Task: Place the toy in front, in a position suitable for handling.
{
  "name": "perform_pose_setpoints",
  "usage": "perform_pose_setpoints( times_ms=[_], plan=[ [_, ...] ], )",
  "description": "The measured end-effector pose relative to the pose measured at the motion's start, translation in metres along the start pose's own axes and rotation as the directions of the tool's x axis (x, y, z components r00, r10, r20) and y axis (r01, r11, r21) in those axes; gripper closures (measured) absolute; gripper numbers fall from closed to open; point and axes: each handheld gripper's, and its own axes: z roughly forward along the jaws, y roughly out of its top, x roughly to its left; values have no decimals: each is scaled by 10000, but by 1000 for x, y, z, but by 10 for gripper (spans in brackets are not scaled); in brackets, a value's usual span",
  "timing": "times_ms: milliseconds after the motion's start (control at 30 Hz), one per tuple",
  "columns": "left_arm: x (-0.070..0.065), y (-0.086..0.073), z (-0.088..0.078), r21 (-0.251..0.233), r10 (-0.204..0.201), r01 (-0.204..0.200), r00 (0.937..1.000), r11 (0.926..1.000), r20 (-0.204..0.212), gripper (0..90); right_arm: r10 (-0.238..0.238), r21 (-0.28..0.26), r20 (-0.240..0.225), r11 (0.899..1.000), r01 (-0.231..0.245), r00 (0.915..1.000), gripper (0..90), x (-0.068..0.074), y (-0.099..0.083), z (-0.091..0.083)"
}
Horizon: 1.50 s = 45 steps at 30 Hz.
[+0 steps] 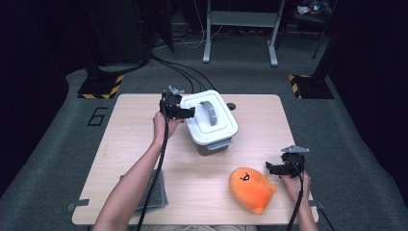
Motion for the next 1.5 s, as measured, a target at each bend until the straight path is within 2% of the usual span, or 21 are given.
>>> perform_pose_setpoints(
  times_ms=[100, 233, 400, 600, 700, 833, 933, 1033, 1133, 1267, 1500],
  plan=[
    [-8, 6, -1, -165, -193, 197, 9995, 9997, 249, 122, -13, 5, 6, 10000, 13, 10000, 0, 0, 0, 0],
    [-18, 14, -1, -344, -231, 248, 9986, 9991, 473, 118, -6, 0, -1, 10000, 6, 10000, 0, 0, 0, 0],
    [-32, 22, 5, -339, -296, 322, 9968, 9989, 739, 116, -24, 3, 0, 10000, 24, 10000, 0, 0, 0, 0],
    [-49, 28, 15, -65, 170, -165, 9963, 9998, 838, 117, -7, 0, 1, 10000, 7, 10000, 0, 0, 0, 0],
    [-58, 31, 21, 106, 339, -347, 9972, 9993, 660, 126, -9, -2, 1, 10000, 9, 10000, 0, 0, 0, 0],
    [-61, 30, 24, 296, 520, -538, 9968, 9981, 601, 144, -6, -1, -2, 10000, 6, 10000, 0, 0, 0, 0],
    [-61, 29, 27, 437, 512, -545, 9961, 9976, 720, 179, -12, -5, -1, 10000, 12, 10000, 0, 0, 0, 0],
    [-62, 27, 28, 385, 483, -512, 9962, 9979, 732, 192, -10, -1, -1, 10000, 10, 10000, 0, 0, 0, 0],
    [-64, 26, 29, 329, 550, -575, 9957, 9978, 744, 255, -20, 2, -1, 10000, 20, 10000, 0, 0, 0, 0],
    [-64, 24, 29, 350, 748, -770, 9954, 9964, 603, 268, -9, -2, -3, 10000, 9, 10000, 0, 0, 0, 0],
    [-58, 20, 28, 363, 650, -662, 9973, 9971, 327, 297, -10, -3, -2, 10000, 10, 10000, 0, 0, 0, 0]
  ],
)
